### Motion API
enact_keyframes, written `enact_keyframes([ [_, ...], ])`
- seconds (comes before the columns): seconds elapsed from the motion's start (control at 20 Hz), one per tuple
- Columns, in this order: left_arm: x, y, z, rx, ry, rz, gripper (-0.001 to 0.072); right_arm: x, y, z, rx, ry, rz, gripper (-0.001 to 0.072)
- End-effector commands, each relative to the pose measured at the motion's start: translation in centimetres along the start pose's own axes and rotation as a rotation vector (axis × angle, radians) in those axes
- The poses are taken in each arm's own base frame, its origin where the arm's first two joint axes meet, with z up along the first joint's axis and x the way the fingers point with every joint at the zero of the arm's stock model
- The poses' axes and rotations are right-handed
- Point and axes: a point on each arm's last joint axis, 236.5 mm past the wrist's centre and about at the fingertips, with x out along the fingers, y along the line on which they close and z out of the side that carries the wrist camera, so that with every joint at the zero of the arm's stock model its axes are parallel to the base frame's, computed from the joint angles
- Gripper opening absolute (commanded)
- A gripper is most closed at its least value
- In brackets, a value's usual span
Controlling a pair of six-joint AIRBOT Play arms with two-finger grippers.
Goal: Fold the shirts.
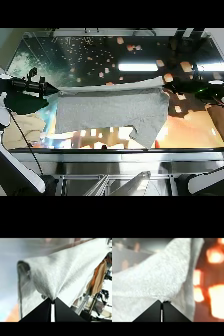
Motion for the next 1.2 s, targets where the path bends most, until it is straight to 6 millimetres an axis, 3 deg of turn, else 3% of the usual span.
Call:
enact_keyframes([
  [0.0,-0.2,1.8,-1.9,-0.067,0.066,0.046,0.0021,-0.8,-3.1,-2.1,0.029,0.089,-0.11,0.0015],
  [0.3,2.7,-0.5,-4.0,0.043,0.201,0.029,0.0021,0.4,-1.9,-2.9,0.006,0.118,-0.099,0.0016],
  [0.5,3.1,-1.0,-4.7,0.056,0.236,0.025,0.0023,1.1,-1.1,-3.4,-0.008,0.136,-0.09,0.0026],
  [0.55,2.8,-1.0,-4.9,0.045,0.243,0.02,0.0084,1.0,-1.0,-3.5,-0.007,0.143,-0.084,0.0154],
  [0.6,2.4,-0.9,-5.3,0.003,0.255,0.02,0.0268,0.9,-0.8,-3.6,0.008,0.146,-0.081,0.0328],
  [0.65,1.9,-0.7,-5.7,-0.043,0.266,0.025,0.0279,0.4,-0.6,-3.5,0.018,0.146,-0.074,0.0376],
  [0.75,0.3,0.1,-5.8,-0.106,0.245,0.1,0.0279,-1.9,0.2,-3.1,0.027,0.147,-0.05,0.0377],
  [0.9,-4.4,0.8,-6.4,-0.104,0.185,0.293,0.0277,-7.4,0.2,-4.0,0.051,0.205,-0.082,0.0364],
  [1.0,-7.1,-0.3,-7.5,-0.082,0.137,0.384,0.0277,-10.6,-1.2,-6.8,0.1,0.287,-0.16,0.0365],
  [1.05,-7.6,-1.2,-8.5,-0.084,0.115,0.383,0.0277,-11.7,-1.9,-8.6,0.134,0.315,-0.191,0.0365],
  [1.15,-7.2,-1.7,-11.2,-0.087,0.116,0.381,0.0277,-12.0,-2.6,-12.3,0.212,0.329,-0.201,0.0365],
])
